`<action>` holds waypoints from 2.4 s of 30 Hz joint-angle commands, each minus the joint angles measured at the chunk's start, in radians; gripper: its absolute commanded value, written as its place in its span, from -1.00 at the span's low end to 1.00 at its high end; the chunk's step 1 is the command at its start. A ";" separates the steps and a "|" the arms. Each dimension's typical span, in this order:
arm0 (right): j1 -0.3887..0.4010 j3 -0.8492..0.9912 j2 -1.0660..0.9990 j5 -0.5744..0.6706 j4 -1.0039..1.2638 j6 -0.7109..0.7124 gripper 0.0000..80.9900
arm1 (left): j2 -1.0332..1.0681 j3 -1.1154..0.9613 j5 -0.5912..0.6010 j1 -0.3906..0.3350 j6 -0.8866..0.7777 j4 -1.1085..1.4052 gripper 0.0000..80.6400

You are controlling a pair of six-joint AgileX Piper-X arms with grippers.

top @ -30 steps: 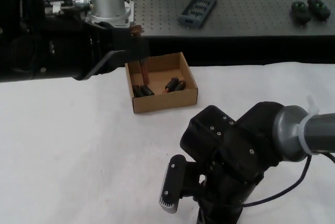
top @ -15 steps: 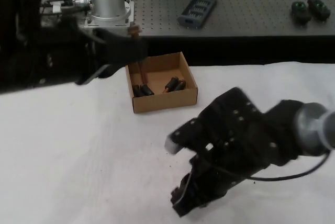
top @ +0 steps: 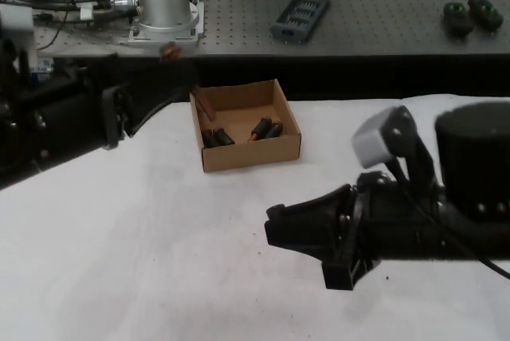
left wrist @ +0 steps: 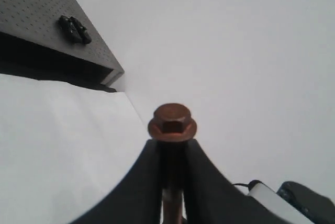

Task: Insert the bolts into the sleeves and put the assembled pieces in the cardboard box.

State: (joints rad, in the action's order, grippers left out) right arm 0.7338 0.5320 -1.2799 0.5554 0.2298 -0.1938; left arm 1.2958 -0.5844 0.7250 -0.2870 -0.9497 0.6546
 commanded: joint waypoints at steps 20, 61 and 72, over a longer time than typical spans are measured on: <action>-0.005 -0.032 0.010 -0.052 0.091 -0.038 -0.90 | 0.093 -0.013 0.159 -0.131 0.154 -0.173 -0.99; 0.002 -0.027 -0.053 0.025 0.151 -0.083 -0.89 | 0.093 -0.015 0.178 -0.131 0.255 -0.108 -0.99; 0.002 -0.027 -0.053 0.047 0.151 -0.079 -0.89 | 0.093 -0.015 0.125 -0.131 0.279 -0.108 -0.99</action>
State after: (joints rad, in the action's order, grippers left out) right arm 0.7338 0.4991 -1.3326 0.5878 0.3556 -0.2703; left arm 1.3899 -0.5852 0.8553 -0.4153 -0.6885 0.5342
